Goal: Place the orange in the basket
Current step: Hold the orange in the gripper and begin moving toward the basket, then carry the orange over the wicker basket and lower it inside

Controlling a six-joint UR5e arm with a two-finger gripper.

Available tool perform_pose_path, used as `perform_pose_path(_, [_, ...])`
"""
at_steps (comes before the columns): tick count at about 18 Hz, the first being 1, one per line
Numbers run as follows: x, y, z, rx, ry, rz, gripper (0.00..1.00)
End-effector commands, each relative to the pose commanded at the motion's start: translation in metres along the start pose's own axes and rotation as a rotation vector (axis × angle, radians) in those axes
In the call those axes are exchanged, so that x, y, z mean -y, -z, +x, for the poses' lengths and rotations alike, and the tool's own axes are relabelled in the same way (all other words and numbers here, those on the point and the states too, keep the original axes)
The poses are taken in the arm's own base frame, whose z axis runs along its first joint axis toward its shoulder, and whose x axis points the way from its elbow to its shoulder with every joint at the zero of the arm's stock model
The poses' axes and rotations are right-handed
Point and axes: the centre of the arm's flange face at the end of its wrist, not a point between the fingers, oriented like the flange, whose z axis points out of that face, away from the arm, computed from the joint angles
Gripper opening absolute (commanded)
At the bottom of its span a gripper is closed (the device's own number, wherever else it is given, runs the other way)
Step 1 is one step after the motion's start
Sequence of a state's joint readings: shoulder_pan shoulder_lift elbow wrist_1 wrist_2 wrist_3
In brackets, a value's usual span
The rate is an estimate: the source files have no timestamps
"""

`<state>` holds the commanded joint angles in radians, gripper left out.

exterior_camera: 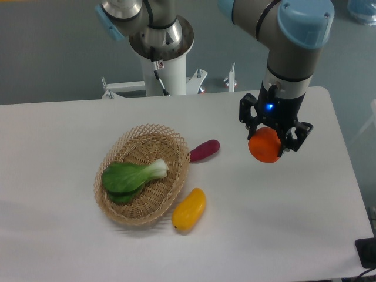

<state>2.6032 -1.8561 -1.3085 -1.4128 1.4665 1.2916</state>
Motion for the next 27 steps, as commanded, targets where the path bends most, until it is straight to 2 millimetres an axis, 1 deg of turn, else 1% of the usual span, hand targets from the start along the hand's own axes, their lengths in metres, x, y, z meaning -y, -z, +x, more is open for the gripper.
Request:
perform_pose_path(6, [0.001, 0.0, 0.001, 0.0, -0.001, 0.0, 0.71])
perform_pose_path(11, [0.005, -0.007, 0.003, -0.012, 0.04, -0.006, 0.71])
perform_pose_path(12, [0.007, -0.01, 0.003, -0.015, 0.063, -0.008, 0.71])
perform_pose_path(14, [0.02, -0.015, 0.011, -0.017, 0.111, -0.009, 0.71])
perform_pose_path(17, [0.046, -0.029, 0.032, -0.031, 0.194, -0.012, 0.71])
perform_pose_path(18, [0.061, -0.033, 0.043, -0.039, 0.228, -0.013, 0.72])
perform_pose_path(20, [0.082, -0.041, 0.061, -0.051, 0.254, -0.017, 0.72])
perform_pose_path(21, [0.089, -0.051, 0.072, -0.07, 0.254, -0.027, 0.72])
perform_pose_path(23, [0.101, -0.064, 0.091, -0.077, 0.27, -0.034, 0.72])
perform_pose_path(25, [0.117, -0.086, 0.117, -0.086, 0.314, -0.039, 0.72])
perform_pose_path(26, [0.13, -0.099, 0.133, -0.065, 0.33, -0.016, 0.72])
perform_pose_path(27, [0.136, -0.11, 0.142, -0.048, 0.348, 0.0, 0.72])
